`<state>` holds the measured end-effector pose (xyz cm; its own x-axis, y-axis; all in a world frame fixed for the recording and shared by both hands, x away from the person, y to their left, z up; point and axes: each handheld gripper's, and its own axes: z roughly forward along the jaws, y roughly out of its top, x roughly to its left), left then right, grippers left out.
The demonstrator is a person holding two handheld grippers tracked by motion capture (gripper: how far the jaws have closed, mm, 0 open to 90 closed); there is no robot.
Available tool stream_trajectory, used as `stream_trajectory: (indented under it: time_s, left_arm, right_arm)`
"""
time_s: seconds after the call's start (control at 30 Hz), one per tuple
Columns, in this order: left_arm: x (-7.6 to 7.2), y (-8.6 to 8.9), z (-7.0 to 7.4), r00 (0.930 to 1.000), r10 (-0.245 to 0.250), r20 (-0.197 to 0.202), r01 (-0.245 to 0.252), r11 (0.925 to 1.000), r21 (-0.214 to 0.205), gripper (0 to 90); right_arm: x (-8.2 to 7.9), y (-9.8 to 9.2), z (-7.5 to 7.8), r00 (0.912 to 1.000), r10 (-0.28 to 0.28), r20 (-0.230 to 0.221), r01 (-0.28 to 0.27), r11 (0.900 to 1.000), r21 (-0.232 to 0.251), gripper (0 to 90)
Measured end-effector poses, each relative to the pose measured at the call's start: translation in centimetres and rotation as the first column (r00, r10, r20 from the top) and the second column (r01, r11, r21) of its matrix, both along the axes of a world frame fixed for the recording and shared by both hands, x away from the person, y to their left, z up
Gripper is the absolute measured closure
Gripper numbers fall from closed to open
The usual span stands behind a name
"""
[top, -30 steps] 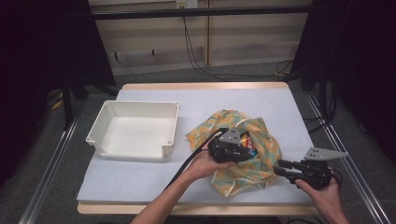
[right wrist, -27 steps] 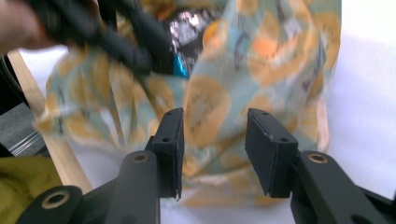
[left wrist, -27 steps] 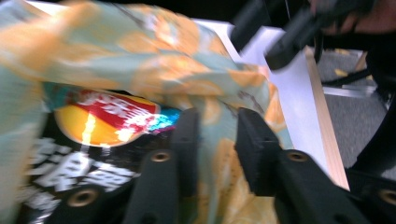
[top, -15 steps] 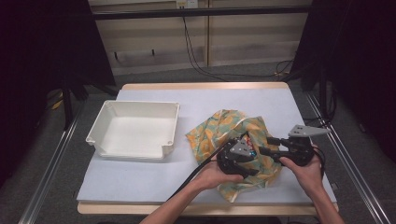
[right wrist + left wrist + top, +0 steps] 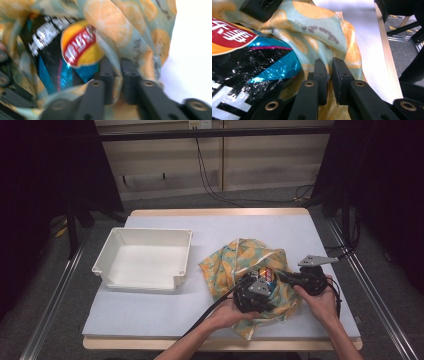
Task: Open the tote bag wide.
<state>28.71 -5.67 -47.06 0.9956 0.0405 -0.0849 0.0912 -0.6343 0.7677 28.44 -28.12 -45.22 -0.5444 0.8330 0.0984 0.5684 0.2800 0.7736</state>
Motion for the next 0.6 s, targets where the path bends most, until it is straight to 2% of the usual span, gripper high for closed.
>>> stream_trajectory:
  time_s: [0.07, 0.13, 0.2, 0.23, 0.33, 0.43, 0.47, 0.57, 0.6]
  left_arm:
    - [0.0, 0.0, -0.2, 1.0000, -0.001, 0.006, 0.001, 0.9999, 0.014, 82.3]
    - [0.0, 0.0, -0.6, 0.9999, -0.002, -0.016, 0.002, 0.9999, 0.012, 82.2]
    - [-0.2, -0.1, -1.1, 1.0000, -0.004, -0.005, 0.004, 0.9996, 0.030, 82.2]
    - [-0.2, -0.1, -1.3, 1.0000, -0.002, -0.002, 0.002, 0.9996, 0.027, 82.2]
    - [-0.3, 0.1, -1.5, 0.9999, 0.000, -0.012, 0.000, 0.9999, 0.011, 82.3]
    - [-0.5, 0.3, -1.6, 1.0000, 0.003, -0.002, -0.003, 1.0000, 0.000, 82.2]
    - [-0.3, 0.4, -1.5, 1.0000, -0.001, -0.001, 0.001, 0.9999, 0.013, 81.3]
    - [-0.2, 0.7, -1.5, 0.9996, 0.003, -0.028, -0.004, 0.9996, -0.029, 76.0]
    - [-0.1, 0.8, -1.3, 0.9994, 0.004, -0.035, -0.005, 0.9994, -0.035, 74.2]
  right_arm:
    - [-0.1, -0.4, -0.4, 0.9999, -0.001, -0.013, 0.001, 1.0000, 0.004, 88.7]
    - [-0.1, -0.7, -0.9, 0.9997, -0.006, -0.024, 0.006, 1.0000, 0.001, 89.5]
    - [0.0, -1.0, -1.4, 0.9992, -0.021, -0.034, 0.020, 0.9994, -0.028, 89.9]
    - [0.0, -1.1, -1.7, 0.9990, -0.029, -0.034, 0.027, 0.9982, -0.053, 90.0]
    - [0.3, -1.6, -2.2, 0.9982, -0.042, -0.044, 0.039, 0.9979, -0.052, 90.0]
    - [0.4, -2.0, -2.8, 0.9960, -0.063, -0.062, 0.058, 0.9944, -0.089, 90.0]
    - [0.5, -2.1, -3.0, 0.9957, -0.066, -0.065, 0.061, 0.9949, -0.080, 90.0]
    - [0.3, -2.4, -2.8, 0.9968, -0.059, -0.054, 0.056, 0.9972, -0.049, 89.7]
    - [0.1, -2.4, -2.6, 0.9973, -0.057, -0.046, 0.056, 0.9983, -0.019, 88.0]
